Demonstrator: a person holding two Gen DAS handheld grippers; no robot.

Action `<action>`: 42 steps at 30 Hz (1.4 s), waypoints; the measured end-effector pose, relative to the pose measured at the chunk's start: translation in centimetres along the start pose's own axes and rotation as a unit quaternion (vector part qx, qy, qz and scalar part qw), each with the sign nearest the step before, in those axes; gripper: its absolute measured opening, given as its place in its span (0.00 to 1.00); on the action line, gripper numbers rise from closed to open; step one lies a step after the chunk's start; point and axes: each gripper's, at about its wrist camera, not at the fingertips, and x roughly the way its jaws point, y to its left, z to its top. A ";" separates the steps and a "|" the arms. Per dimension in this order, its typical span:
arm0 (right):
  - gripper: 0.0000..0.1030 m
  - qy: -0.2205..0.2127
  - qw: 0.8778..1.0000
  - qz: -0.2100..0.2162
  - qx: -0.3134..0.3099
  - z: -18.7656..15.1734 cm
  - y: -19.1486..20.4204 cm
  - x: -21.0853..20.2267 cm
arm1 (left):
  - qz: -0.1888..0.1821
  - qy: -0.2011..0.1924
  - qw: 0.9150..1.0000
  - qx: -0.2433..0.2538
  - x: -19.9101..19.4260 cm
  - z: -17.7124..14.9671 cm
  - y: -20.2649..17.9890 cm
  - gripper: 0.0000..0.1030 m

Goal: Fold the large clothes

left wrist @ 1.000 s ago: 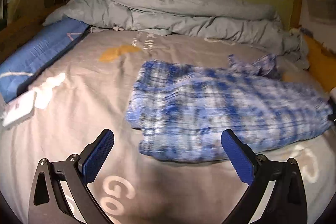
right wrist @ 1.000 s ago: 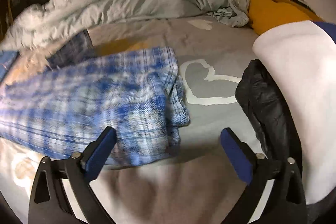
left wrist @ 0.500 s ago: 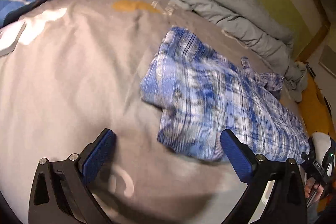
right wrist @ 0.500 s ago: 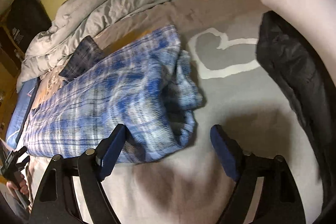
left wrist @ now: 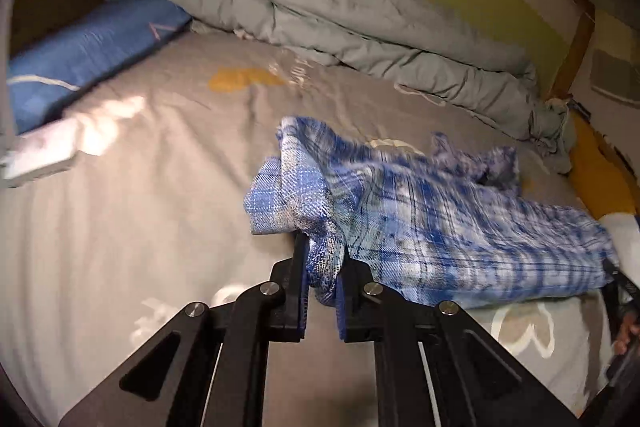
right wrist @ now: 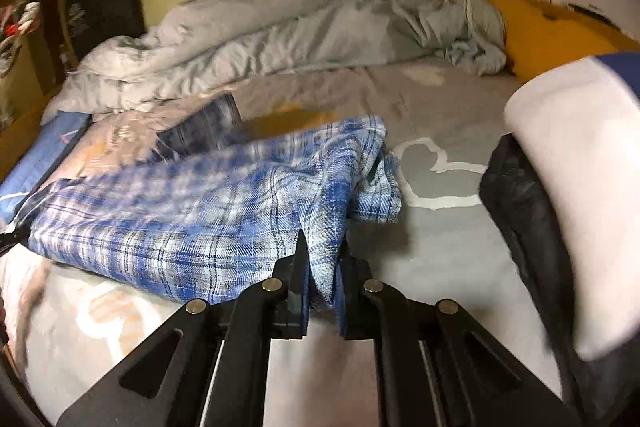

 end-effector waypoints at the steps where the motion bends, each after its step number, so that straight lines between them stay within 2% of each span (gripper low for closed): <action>1: 0.08 0.002 1.000 0.002 -0.003 -0.4 0.2 -1.0 | 0.003 0.000 1.000 0.001 -0.8 -0.6 0.2 0.12; 4: 0.08 0.015 1.000 0.002 -0.016 -2.4 0.5 -3.4 | 0.004 0.009 1.000 0.017 -2.7 -2.6 0.7 0.12; 7: 0.09 0.043 0.999 -0.002 -0.009 -4.3 -0.1 -3.8 | 0.003 0.026 0.999 0.021 -3.5 -4.5 0.6 0.12; 10: 0.12 0.057 0.998 -0.011 0.015 -4.8 -1.2 -3.3 | 0.033 0.006 0.998 0.061 -4.0 -5.6 -0.6 0.15; 12: 0.20 0.043 0.998 -0.035 0.014 -4.7 -1.5 -3.7 | 0.066 -0.022 0.994 0.087 -4.6 -5.8 -1.3 0.24; 13: 0.28 0.028 0.998 -0.054 0.008 -4.5 -1.5 -4.2 | 0.078 -0.038 0.992 0.095 -4.9 -5.8 -1.5 0.34; 14: 0.31 0.010 0.997 -0.074 0.001 -4.4 -1.4 -4.8 | 0.087 -0.059 0.989 0.103 -5.6 -5.8 -1.8 0.52; 16: 0.32 -0.017 0.995 -0.099 -0.003 -4.0 -1.5 -5.7 | 0.089 -0.091 0.987 0.101 -6.6 -5.5 -1.9 0.74; 18: 0.32 -0.034 0.995 -0.094 0.002 -3.7 -1.7 -6.4 | 0.081 -0.120 0.984 0.101 -7.6 -5.2 -2.3 0.75; 20: 0.32 -0.041 0.996 -0.073 0.008 -3.6 -1.7 -6.7 | 0.071 -0.126 0.984 0.105 -8.0 -4.7 -2.8 0.75; 22: 0.32 -0.038 0.998 -0.049 0.004 -3.5 -1.4 -6.6 | 0.058 -0.118 0.986 0.105 -7.8 -4.3 -3.3 0.75; 24: 0.32 -0.037 0.998 -0.044 0.002 -3.6 -1.1 -6.5 | 0.041 -0.103 0.988 0.106 -7.1 -4.1 -4.2 0.75; 27: 0.30 -0.036 0.997 -0.060 0.026 -3.8 -1.9 -6.6 | 0.020 -0.084 0.989 0.119 -5.8 -4.3 -6.0 0.75; 28: 0.22 -0.032 0.996 -0.071 0.042 -3.9 -2.6 -6.5 | 0.017 -0.079 0.989 0.126 -5.3 -4.4 -6.6 0.75; 29: 0.19 -0.028 0.995 -0.080 0.058 -4.0 -3.3 -6.5 | 0.018 -0.071 0.988 0.137 -4.4 -4.7 -7.4 0.75; 32: 0.18 -0.002 0.993 -0.078 0.086 -4.7 -5.1 -5.9 | 0.020 -0.050 0.988 0.145 -2.6 -5.5 -8.6 0.75; 34: 0.19 0.019 0.995 -0.063 0.081 -5.1 -5.3 -5.4 | 0.017 -0.035 0.989 0.141 -1.4 -6.2 -8.7 0.75; 38: 0.23 0.020 0.998 -0.006 0.051 -5.7 -3.7 -5.7 | 0.040 -0.024 0.986 0.159 0.2 -7.8 -8.7 0.75; 40: 0.31 0.021 0.999 -0.001 0.027 -5.8 -2.4 -5.5 | 0.042 -0.021 0.986 0.162 0.6 -8.2 -8.5 0.75; 42: 0.34 0.030 1.000 0.000 0.007 -6.0 -1.5 -5.0 | 0.044 -0.022 0.985 0.165 0.9 -8.4 -8.6 0.75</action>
